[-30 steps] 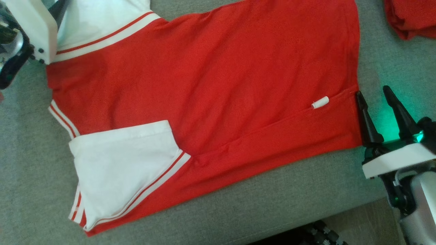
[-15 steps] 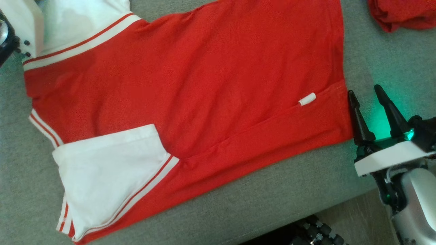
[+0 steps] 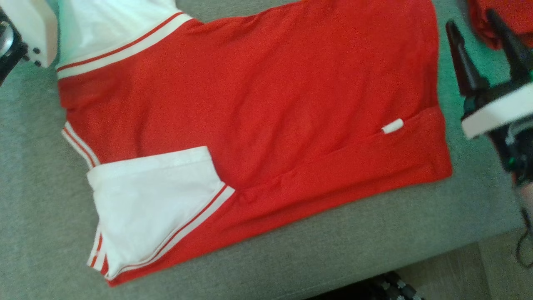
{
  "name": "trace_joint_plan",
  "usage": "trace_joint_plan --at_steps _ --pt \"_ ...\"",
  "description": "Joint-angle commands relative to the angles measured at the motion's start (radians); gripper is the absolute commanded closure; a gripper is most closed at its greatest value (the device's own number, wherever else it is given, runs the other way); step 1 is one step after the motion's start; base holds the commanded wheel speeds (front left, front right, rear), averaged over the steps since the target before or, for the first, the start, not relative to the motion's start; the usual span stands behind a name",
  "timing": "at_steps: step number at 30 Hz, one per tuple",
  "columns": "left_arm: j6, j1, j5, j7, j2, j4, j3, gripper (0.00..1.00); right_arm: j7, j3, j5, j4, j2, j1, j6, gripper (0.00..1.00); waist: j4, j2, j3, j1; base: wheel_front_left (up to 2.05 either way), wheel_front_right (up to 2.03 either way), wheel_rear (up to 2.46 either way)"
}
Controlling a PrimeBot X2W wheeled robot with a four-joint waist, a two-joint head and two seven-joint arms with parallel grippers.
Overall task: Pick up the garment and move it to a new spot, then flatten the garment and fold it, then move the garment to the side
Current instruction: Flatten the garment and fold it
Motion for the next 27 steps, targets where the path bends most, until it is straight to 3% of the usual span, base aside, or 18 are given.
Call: trace_joint_plan --at_steps 1,8,21,22,25,26,27 --pt "0.002 -0.059 -0.003 -0.008 0.033 -0.013 0.037 1.00 0.009 0.013 0.011 -0.014 -0.032 0.000 -0.001 0.00 0.014 0.0000 0.000 0.0000 0.00 0.00 0.00" --pt "0.002 -0.099 -0.009 -0.043 0.017 -0.021 -0.004 1.00 0.073 0.129 0.037 0.151 -0.122 -0.182 -0.001 0.00 0.069 0.0000 0.020 0.0000 0.00 0.00 0.00" --pt "0.002 -0.134 -0.038 -0.099 0.003 -0.015 -0.079 1.00 0.140 0.384 0.100 0.315 -0.186 -0.334 -0.001 0.00 0.110 0.0000 0.033 0.0000 0.00 0.00 0.00" --pt "0.002 -0.135 -0.041 -0.102 0.003 -0.015 -0.085 1.00 0.150 0.403 0.112 0.321 -0.189 -0.340 -0.001 0.04 0.111 0.0000 0.032 0.0000 0.00 0.00 0.00" --pt "0.002 -0.138 -0.052 -0.115 0.006 -0.009 -0.101 1.00 0.184 0.447 0.161 0.333 -0.197 -0.354 -0.001 0.57 0.116 0.0000 0.028 0.0000 0.00 0.00 0.00" --pt "0.002 -0.138 -0.055 -0.119 0.006 -0.006 -0.106 1.00 0.196 0.461 0.179 0.332 -0.201 -0.356 -0.001 0.94 0.118 0.0000 0.026 0.0000 0.00 0.00 0.00" --pt "0.002 -0.138 -0.059 -0.125 0.007 -0.003 -0.110 1.00 0.207 0.474 0.196 0.330 -0.206 -0.359 -0.001 1.00 0.119 0.0000 0.024 0.0000 0.00 0.00 0.00"
